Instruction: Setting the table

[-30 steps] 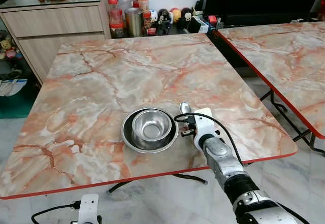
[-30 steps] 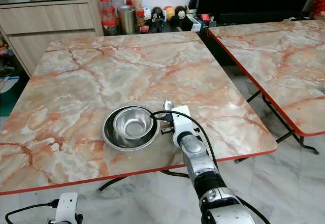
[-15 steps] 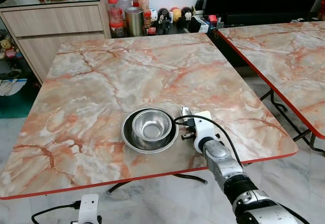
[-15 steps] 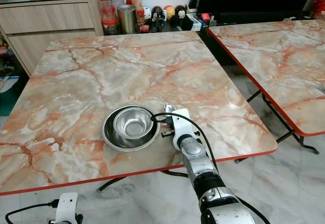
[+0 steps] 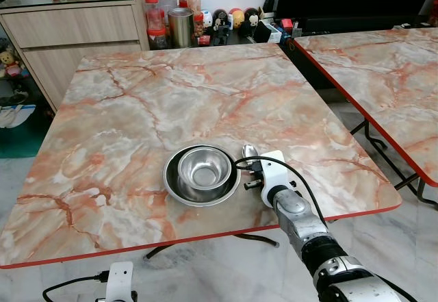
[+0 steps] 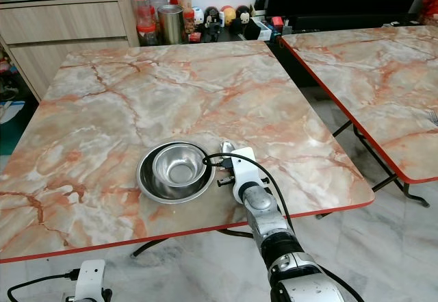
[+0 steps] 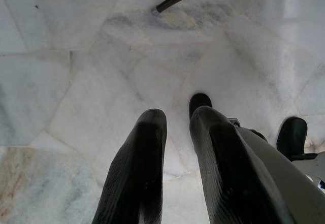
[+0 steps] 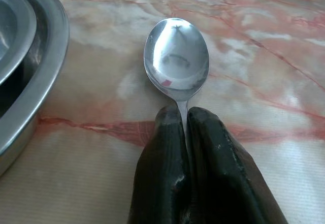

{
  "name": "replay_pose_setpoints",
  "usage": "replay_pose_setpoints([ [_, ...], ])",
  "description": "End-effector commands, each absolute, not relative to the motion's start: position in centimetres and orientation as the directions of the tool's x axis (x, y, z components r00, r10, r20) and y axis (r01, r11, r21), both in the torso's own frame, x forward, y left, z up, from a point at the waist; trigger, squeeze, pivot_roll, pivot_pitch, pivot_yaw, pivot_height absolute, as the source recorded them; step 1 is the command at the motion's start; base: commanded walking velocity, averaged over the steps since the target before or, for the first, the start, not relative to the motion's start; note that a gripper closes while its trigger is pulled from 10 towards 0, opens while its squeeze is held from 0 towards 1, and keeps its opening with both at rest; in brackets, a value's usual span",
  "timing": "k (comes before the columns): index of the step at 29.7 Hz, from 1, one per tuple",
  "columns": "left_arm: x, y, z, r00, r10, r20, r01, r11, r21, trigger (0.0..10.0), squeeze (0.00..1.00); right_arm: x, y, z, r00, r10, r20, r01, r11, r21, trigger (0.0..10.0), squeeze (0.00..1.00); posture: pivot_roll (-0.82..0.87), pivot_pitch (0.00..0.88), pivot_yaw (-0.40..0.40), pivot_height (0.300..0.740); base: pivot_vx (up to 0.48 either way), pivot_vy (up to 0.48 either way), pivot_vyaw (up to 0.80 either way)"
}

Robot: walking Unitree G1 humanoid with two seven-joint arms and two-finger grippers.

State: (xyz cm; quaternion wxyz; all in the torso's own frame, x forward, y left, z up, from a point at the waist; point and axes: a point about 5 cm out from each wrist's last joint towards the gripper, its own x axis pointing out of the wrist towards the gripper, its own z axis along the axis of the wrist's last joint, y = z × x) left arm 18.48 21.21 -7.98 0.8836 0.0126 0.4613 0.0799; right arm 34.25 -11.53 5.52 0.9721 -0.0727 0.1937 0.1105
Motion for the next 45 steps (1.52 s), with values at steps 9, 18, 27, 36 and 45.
replay_pose_setpoints([
  [9, 18.0, 21.1, -8.3, 0.542, 0.155, -0.826, -0.132, 0.986, 0.098, 10.0, 0.0, 34.2, -11.5, 5.5, 0.9, 0.194, -0.391, -0.254, 0.961, -0.107, 10.0, 0.99, -0.04, 0.035, -0.02, 0.74, 0.0, 0.0, 0.0],
  [18, 18.0, 21.2, -8.2, 0.542, 0.155, -0.826, -0.133, 0.986, 0.099, 10.0, 0.0, 34.2, -11.5, 5.5, 0.9, 0.194, -0.391, -0.253, 0.961, -0.107, 10.0, 1.0, -0.04, 0.035, -0.02, 0.74, 0.0, 0.0, 0.0],
  [27, 18.0, 21.1, -8.2, 0.543, 0.153, -0.826, -0.128, 0.987, 0.098, 10.0, 0.0, 34.9, -11.2, 7.6, 0.95, 0.198, -0.241, -0.231, 0.966, -0.119, 10.0, 0.0, -0.04, 0.029, -0.016, 0.74, 0.0, 0.0, 0.0],
  [36, 18.1, 21.1, -8.2, 0.544, 0.145, -0.826, -0.114, 0.989, 0.099, 10.0, 0.0, 35.2, -11.9, 9.7, 0.989, 0.135, -0.057, -0.139, 0.987, -0.08, 10.0, 0.0, -0.04, 0.015, -0.014, 0.74, 0.0, 0.0, 0.0],
  [45, 18.1, 21.0, -8.2, 0.548, 0.143, -0.824, -0.094, 0.99, 0.11, 10.0, 0.0, 35.4, -11.4, 10.8, 0.987, 0.159, 0.008, -0.158, 0.986, -0.061, 10.0, 0.0, -0.05, 0.002, -0.015, 0.74, 0.0, -0.181, 0.0],
])
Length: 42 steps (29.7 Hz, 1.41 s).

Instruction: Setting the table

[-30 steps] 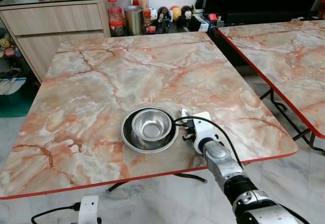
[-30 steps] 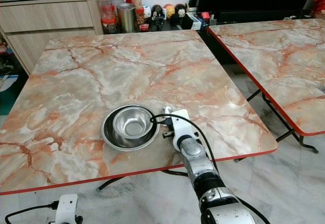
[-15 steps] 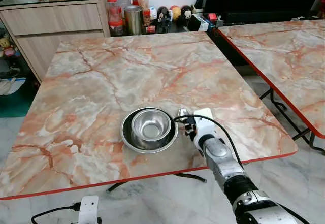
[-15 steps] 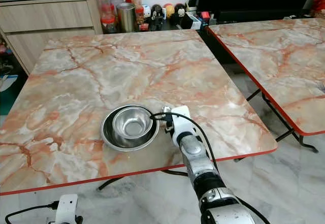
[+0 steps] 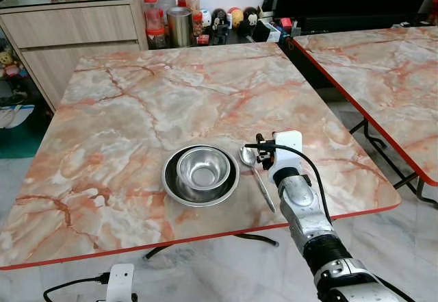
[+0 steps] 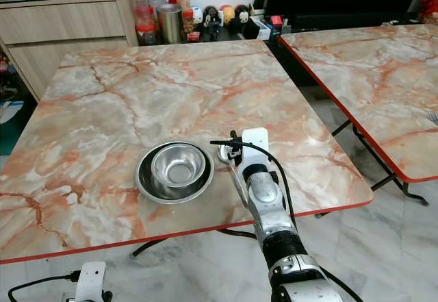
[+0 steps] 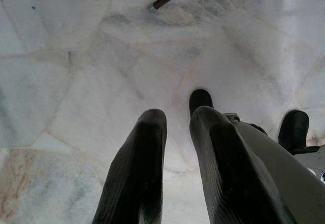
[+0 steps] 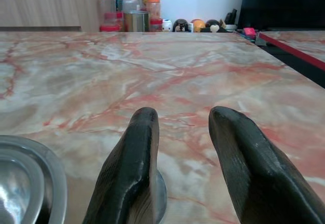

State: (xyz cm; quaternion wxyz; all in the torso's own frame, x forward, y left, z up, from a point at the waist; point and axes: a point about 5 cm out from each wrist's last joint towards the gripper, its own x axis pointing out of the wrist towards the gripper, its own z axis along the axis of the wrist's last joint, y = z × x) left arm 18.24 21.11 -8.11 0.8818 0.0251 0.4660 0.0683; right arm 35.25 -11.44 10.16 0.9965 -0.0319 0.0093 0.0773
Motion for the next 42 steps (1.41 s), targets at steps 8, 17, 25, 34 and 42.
replay_pose_setpoints([
  [8, 18.09, 20.98, -8.23, 0.545, 0.146, -0.825, -0.098, 0.989, 0.11, 10.0, 0.0, 35.46, -11.06, 11.06, 0.986, 0.167, 0.019, -0.165, 0.984, -0.059, 10.0, 0.0, -0.05, 0.007, -0.018, 0.74, 0.0, -0.398, 0.0],
  [17, 17.84, 21.02, -8.34, 0.539, 0.152, -0.829, -0.107, 0.988, 0.112, 10.0, 0.0, 35.35, -10.85, 11.03, 0.984, 0.175, 0.022, -0.173, 0.983, -0.069, 10.0, 0.0, -0.05, 0.018, -0.017, 0.74, 0.0, -0.417, 0.0],
  [25, 17.77, 21.11, -8.35, 0.537, 0.154, -0.829, -0.115, 0.987, 0.109, 10.0, 0.0, 35.44, -11.44, 10.83, 0.991, 0.137, 0.001, -0.137, 0.988, -0.074, 10.0, 0.0, -0.05, 0.023, -0.014, 0.74, 0.152, -0.412, 0.26],
  [34, 17.76, 21.1, -8.36, 0.537, 0.155, -0.829, -0.118, 0.987, 0.108, 10.0, 0.0, 35.43, -11.25, 10.87, 0.989, 0.146, 0.002, -0.145, 0.985, -0.092, 10.0, 0.0, -0.05, 0.026, -0.014, 0.74, 0.255, -0.403, 0.3],
  [42, 17.74, 21.1, -8.37, 0.536, 0.154, -0.83, -0.12, 0.987, 0.106, 10.0, 0.0, 35.4, -11.25, 10.71, 0.99, 0.142, -0.009, -0.142, 0.987, -0.076, 10.0, 0.0, -0.05, 0.03, -0.013, 0.74, 0.27, -0.394, 0.0],
])
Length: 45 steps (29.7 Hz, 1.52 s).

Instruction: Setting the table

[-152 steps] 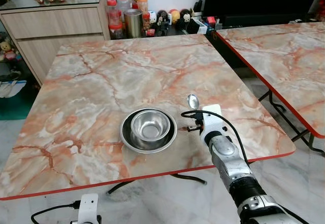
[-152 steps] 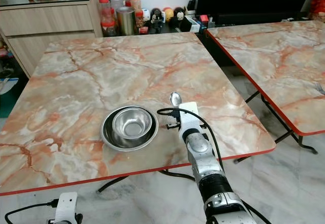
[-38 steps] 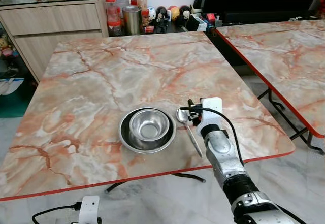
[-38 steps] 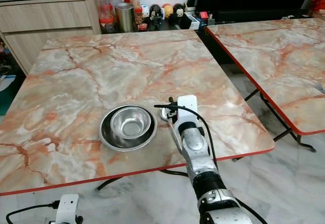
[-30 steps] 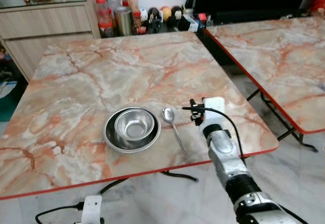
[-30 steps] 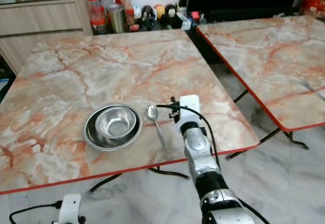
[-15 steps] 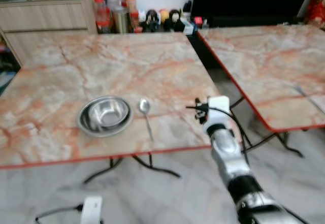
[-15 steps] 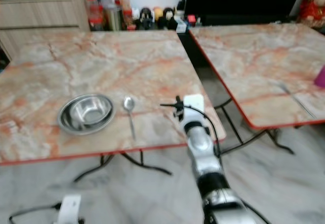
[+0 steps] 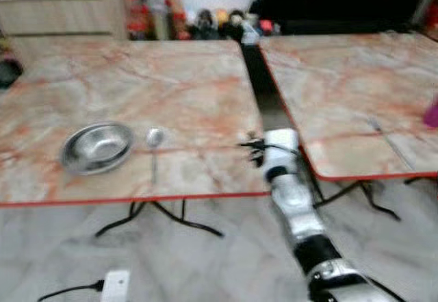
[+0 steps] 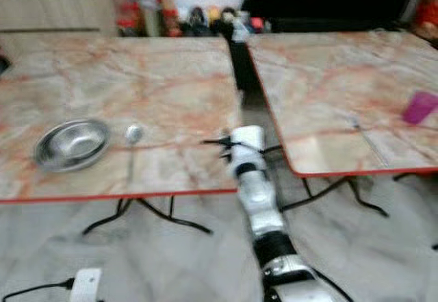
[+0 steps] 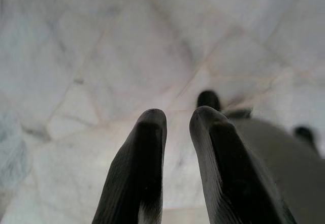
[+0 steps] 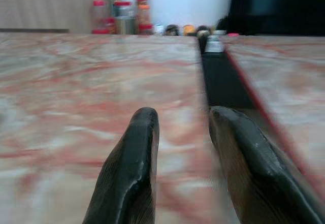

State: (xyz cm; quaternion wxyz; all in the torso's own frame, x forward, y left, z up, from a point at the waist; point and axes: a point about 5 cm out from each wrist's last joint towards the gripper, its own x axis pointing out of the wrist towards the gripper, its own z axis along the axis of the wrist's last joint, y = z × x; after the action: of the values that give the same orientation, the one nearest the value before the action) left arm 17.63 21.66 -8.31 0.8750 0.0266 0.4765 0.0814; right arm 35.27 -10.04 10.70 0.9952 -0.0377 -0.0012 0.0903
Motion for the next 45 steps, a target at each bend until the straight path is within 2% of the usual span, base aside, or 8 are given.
replay_pose_setpoints([
  [1, 17.72, 21.09, -8.38, 0.536, 0.153, -0.83, -0.12, 0.987, 0.105, 10.0, 0.0, 35.39, -11.29, 10.69, 0.99, 0.14, -0.01, -0.141, 0.987, -0.076, 10.0, 0.0, -0.05, 0.032, -0.012, 0.74, 0.266, -0.398, 0.0],
  [19, 17.6, 20.82, -8.47, 0.538, 0.139, -0.831, -0.11, 0.989, 0.094, 10.0, 0.0, 35.43, -12.07, 10.42, 0.995, 0.096, -0.028, -0.098, 0.993, -0.069, 10.0, 0.0, -0.06, 0.016, -0.014, 0.74, 0.028, -0.434, 0.0],
  [25, 17.93, 20.96, -8.29, 0.546, 0.148, -0.824, -0.081, 0.989, 0.123, 10.0, 0.0, 35.46, -11.8, 10.45, 0.994, 0.103, -0.027, -0.105, 0.992, -0.072, 10.0, 0.0, -0.06, 0.002, -0.014, 0.74, 0.0, 0.0, 0.0],
  [35, 18.31, 21.14, -8.05, 0.566, 0.149, -0.811, -0.127, 0.988, 0.093, 10.0, 0.0, 35.49, -11.45, 10.48, 0.993, 0.115, -0.029, -0.117, 0.99, -0.076, 10.0, 0.0, -0.06, 0.001, -0.014, 0.74, 0.0, 0.0, 0.0],
  [45, 18.2, 21.12, -8.12, 0.56, 0.158, -0.814, -0.141, 0.986, 0.094, 10.0, 0.0, 35.42, -11.65, 10.39, 0.993, 0.114, -0.032, -0.116, 0.991, -0.073, 10.0, 0.0, -0.05, 0.022, -0.02, 0.74, 0.308, 0.0, 0.0],
])
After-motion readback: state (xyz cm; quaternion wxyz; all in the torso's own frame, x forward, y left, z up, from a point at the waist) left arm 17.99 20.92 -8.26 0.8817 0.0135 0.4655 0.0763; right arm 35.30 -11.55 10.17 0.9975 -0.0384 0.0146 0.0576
